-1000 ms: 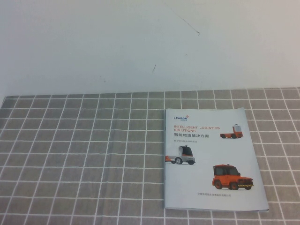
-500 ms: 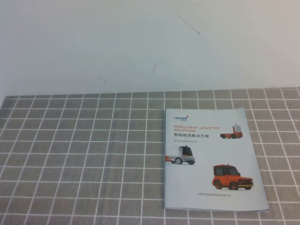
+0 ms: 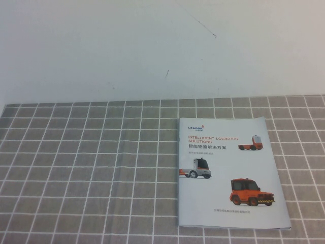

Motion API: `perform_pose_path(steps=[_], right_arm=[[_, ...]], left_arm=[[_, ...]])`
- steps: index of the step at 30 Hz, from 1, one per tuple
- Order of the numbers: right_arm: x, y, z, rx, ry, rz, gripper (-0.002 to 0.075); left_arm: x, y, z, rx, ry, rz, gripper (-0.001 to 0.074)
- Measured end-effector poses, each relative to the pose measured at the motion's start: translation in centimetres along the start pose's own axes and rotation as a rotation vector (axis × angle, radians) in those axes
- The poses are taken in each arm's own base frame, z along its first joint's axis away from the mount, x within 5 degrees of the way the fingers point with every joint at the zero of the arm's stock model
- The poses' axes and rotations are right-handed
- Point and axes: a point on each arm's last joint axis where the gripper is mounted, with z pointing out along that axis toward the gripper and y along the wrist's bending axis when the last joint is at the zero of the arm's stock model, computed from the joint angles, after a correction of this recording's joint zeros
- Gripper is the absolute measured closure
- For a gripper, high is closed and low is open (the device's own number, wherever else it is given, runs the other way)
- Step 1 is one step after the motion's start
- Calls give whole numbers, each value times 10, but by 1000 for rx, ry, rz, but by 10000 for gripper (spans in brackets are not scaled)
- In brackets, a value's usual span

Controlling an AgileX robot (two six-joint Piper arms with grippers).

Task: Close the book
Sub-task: 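Close the open booklet and leave it lying on the table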

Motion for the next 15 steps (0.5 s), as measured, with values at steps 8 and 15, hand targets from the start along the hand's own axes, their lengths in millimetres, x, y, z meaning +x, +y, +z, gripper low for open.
perform_pose_path(steps=[8, 15], right_arm=[[0, 0, 0, 0, 0, 0, 729], [3, 0, 5, 10, -12, 1, 729]], left_arm=[[0, -1, 0, 14, 2, 4, 738], [0, -1, 0, 14, 2, 4, 738]])
